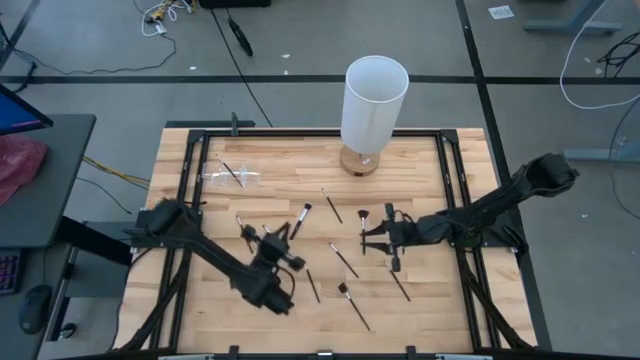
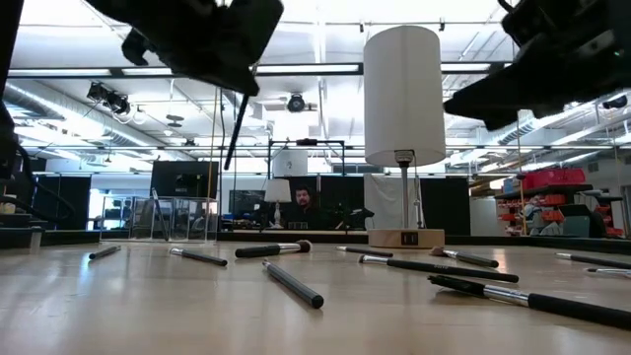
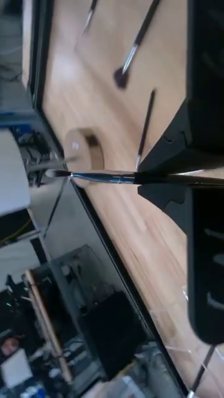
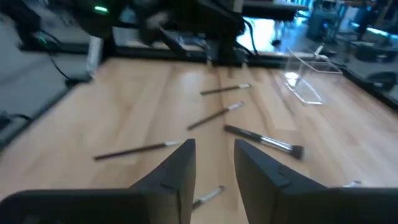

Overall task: Put items in baskets/containers
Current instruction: Put the black eyeshadow brush into the transparent organizer, then put the black powder brush into the transparent organizer

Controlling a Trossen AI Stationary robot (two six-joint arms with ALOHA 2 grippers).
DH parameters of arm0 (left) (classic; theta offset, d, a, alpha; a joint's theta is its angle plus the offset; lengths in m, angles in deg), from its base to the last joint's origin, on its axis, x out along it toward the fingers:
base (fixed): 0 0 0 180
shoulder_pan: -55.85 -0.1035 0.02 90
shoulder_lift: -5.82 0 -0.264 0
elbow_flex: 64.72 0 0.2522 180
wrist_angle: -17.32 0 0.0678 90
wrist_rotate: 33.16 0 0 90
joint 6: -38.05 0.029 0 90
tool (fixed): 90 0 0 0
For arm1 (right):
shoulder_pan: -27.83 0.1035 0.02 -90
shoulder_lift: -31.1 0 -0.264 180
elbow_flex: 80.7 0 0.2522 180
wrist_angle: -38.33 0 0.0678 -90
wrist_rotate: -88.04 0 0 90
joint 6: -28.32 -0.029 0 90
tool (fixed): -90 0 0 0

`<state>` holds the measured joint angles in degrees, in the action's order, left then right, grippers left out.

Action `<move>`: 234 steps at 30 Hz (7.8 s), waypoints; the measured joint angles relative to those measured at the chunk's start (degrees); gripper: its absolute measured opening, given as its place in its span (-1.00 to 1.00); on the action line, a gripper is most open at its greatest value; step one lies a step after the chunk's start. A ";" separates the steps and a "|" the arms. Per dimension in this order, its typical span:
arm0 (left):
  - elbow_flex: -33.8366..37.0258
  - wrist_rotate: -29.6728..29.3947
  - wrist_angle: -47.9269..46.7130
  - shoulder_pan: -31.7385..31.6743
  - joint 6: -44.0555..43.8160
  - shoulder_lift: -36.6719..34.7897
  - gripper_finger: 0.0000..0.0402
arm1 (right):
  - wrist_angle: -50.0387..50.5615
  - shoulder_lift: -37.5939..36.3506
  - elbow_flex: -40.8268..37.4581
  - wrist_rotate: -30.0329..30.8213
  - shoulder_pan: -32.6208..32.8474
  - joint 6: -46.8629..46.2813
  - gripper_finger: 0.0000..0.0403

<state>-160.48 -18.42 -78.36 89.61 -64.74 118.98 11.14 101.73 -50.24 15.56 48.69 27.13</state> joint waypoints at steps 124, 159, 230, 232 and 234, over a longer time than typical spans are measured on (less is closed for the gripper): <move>43.33 26.17 81.54 -25.03 65.99 -44.65 -0.47 | -6.36 0.68 -2.68 -0.42 -0.02 -6.49 -0.43; 13.01 23.04 43.49 6.70 22.15 -4.42 -0.84 | -4.27 0.68 -2.68 -0.42 -0.03 -5.63 -0.43; 28.55 42.90 102.32 -22.08 64.21 1.41 -0.76 | 1.08 0.67 -2.72 -0.49 -0.04 -7.56 -0.43; 28.45 44.05 109.50 -22.48 68.08 1.19 -0.76 | 1.68 0.66 -2.72 -0.61 -0.02 -7.56 -0.43; 28.42 45.05 117.54 -22.74 72.72 1.15 -0.76 | 1.78 1.01 -2.72 -0.63 -0.03 -7.75 -0.43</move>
<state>-132.06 26.64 39.19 66.87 7.98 120.13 12.92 102.74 -52.96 14.93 48.66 19.38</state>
